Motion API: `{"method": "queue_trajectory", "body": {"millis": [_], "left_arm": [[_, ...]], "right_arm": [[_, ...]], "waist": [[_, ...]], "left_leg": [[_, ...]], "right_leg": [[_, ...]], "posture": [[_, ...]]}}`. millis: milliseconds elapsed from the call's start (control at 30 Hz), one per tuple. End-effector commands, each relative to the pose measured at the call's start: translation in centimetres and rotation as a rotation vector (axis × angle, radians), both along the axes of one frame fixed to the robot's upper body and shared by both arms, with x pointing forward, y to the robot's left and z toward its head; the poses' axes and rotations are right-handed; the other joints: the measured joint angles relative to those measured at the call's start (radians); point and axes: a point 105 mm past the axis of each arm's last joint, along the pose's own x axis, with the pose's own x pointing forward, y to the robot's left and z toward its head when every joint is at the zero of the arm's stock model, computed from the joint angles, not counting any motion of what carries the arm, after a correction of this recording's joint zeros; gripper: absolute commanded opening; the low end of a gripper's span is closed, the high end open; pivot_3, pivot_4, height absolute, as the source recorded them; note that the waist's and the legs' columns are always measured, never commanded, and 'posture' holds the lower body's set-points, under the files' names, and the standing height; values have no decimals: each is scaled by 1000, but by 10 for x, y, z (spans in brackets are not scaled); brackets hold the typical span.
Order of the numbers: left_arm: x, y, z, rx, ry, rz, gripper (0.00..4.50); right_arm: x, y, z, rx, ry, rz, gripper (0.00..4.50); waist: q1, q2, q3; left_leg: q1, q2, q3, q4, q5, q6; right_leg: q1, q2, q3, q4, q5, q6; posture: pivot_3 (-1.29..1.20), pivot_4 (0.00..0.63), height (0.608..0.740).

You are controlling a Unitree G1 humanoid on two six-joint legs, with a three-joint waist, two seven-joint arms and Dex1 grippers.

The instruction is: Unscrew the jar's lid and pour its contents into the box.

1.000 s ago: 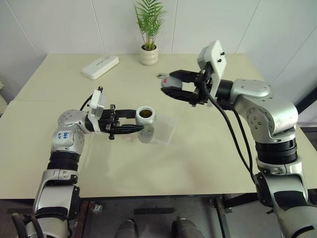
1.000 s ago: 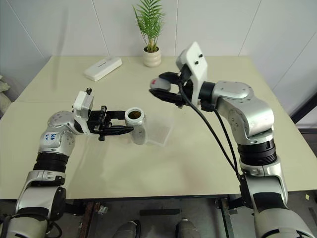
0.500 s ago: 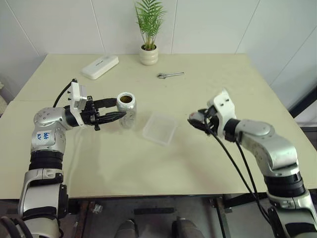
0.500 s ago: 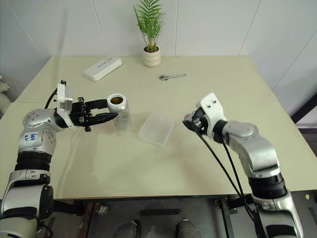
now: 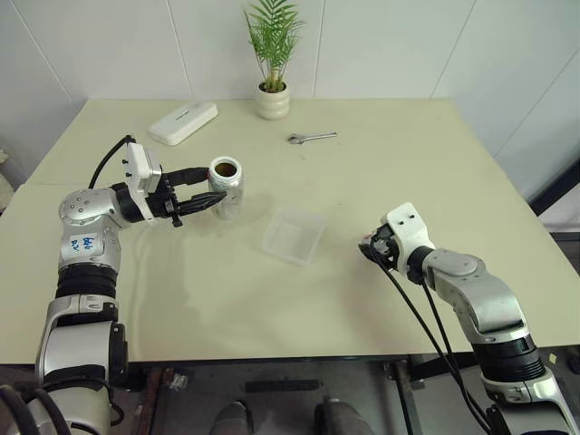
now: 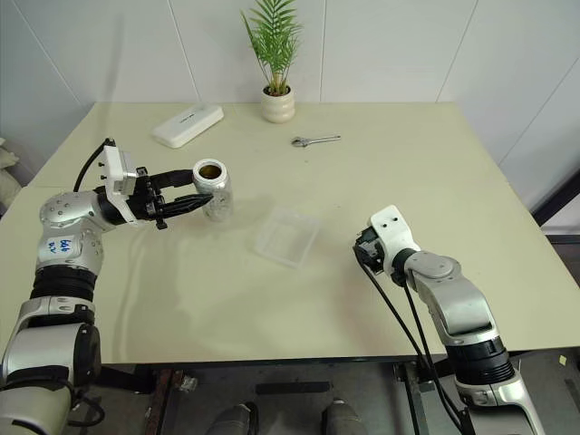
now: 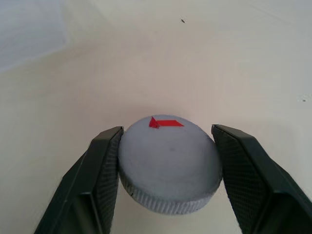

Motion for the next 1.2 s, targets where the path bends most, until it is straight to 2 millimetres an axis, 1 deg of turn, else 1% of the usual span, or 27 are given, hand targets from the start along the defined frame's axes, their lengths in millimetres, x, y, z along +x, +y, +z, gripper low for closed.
{"method": "queue_trajectory", "body": {"millis": [33, 133, 167, 233, 267, 333, 400, 433, 467, 500, 567, 600, 667, 733, 800, 933, 967, 1067, 1100, 1200], "left_arm": [[1, -5, 16, 11, -69, -9, 1970], [3, -12, 18, 8, -80, -22, 1970], [4, -16, 20, 9, -86, -31, 1970], [5, -20, 23, 9, -99, -36, 1970], [5, -23, 26, 9, -118, -43, 1970], [6, -28, 28, 20, -145, -53, 1970], [6, -30, 28, 34, -156, -59, 1970], [7, -33, 28, 44, -172, -65, 1970], [8, -37, 30, 63, -201, -67, 1970], [9, -43, 35, 83, -252, -66, 1970], [10, -52, 40, 135, -332, -68, 1970], [11, -55, 41, 161, -359, -71, 1970], [11, -60, 40, 227, -407, -76, 1970], [14, -69, 37, 401, -513, -65, 1970], [15, -80, 34, 509, -588, -89, 1970], [14, -94, 28, 644, -695, -134, 1969], [13, -97, 25, 701, -740, -150, 1969], [12, -110, 23, 887, -936, -192, 1969], [12, -115, 24, 908, -991, -198, 1969], [19, -126, 18, 1081, -1212, -219, 1969]], "right_arm": [[-1, -3, 5, 2, -32, -1, 4490], [-4, -4, 6, 1, -31, 11, 4500], [-6, -5, 10, -3, -39, 17, 4500], [-9, -3, 26, -8, -115, 65, 4500], [-16, 3, 44, 25, -182, 131, 4500], [-30, 10, 64, 70, -262, 230, 4500], [-39, 12, 70, 86, -288, 279, 4500], [-46, 13, 74, 102, -296, 317, 4500], [-57, 12, 79, 131, -296, 371, 4500], [-76, 13, 83, 169, -281, 463, 4500], [-103, 13, 86, 200, -250, 592, 4500], [-111, 13, 86, 202, -237, 627, 4500], [-114, 7, 91, 198, -249, 621, 4500], [-125, 7, 100, 200, -243, 661, 4500], [-129, 7, 105, 194, -249, 671, 4500], [-125, 4, 107, 175, -263, 631, 4500], [-124, 3, 107, 171, -269, 623, 4500], [-122, 2, 104, 158, -274, 593, 4500], [-122, 2, 103, 160, -273, 581, 4500], [-123, 3, 103, 166, -281, 558, 4500]], "waist": [[0, 0, 0], [0, 0, 0], [0, 0, 0], [1, 0, 0], [1, 0, 0], [2, 0, 0], [0, 0, 0], [-1, 0, 0], [1, 0, 0], [5, 0, 0], [13, 0, 0], [17, 0, 0], [21, 0, 0], [21, 0, 0], [22, 0, 0], [23, 0, 0], [24, -1, 0], [28, -2, 1], [28, -2, 1], [28, -3, 1]], "left_leg": [[0, 0, 0, 0, 0, 0], [0, 0, 0, 0, 0, 0], [0, 0, 0, 0, 0, 0], [0, 0, 0, 0, 0, 0], [0, 0, 0, 0, 0, 0], [0, 0, 0, 0, 0, 0], [0, 0, 0, 0, 0, 0], [0, 0, 0, 0, 0, 0], [0, 0, 0, 0, 0, 0], [0, 0, 0, 0, 0, 0], [0, 0, -1, 0, 0, 0], [0, 0, -1, 0, 0, 0], [0, -1, -1, 2, 0, 0], [1, -1, 0, 3, 0, 0], [1, -1, 0, 5, 0, 1], [2, -1, 0, 6, 0, 1], [2, -1, 1, 6, 0, 1], [1, -1, 1, 6, -1, 2], [0, -2, 1, 6, -1, 2], [0, -2, 2, 6, -1, 3]], "right_leg": [[0, 0, 0, 0, 0, 0], [0, 0, 0, 0, 0, 0], [0, 0, 0, 0, 0, 0], [0, 0, 0, 1, 0, 0], [0, 0, 0, 1, 0, 0], [0, 0, 0, 0, 0, 0], [1, 0, 0, 0, 0, 1], [1, 0, 0, -1, 0, 1], [1, 0, 0, -1, 0, 1], [1, 0, 0, -1, 0, 1], [2, 0, -1, -2, 0, 1], [3, 0, -1, -3, 1, 1], [4, 0, -1, -4, 1, 2], [4, 0, 1, -4, 3, 4], [5, 1, 2, -4, 3, 4], [7, 1, 3, -5, 5, 5], [6, 1, 3, -5, 5, 6], [6, 1, 4, -6, 5, 6], [6, 1, 4, -7, 5, 7], [5, 1, 7, -8, 5, 8]], "posture": [[0, 150, 740], [0, 150, 740], [0, 150, 740], [0, 150, 740], [0, 150, 740], [0, 150, 740], [0, 150, 740], [0, 150, 740], [0, 150, 740], [0, 150, 740], [0, 150, 740], [0, 150, 740], [0, 150, 740], [0, 150, 740], [0, 150, 740], [0, 150, 740], [0, 150, 740], [0, 150, 740], [0, 150, 740], [0, 150, 740]]}}
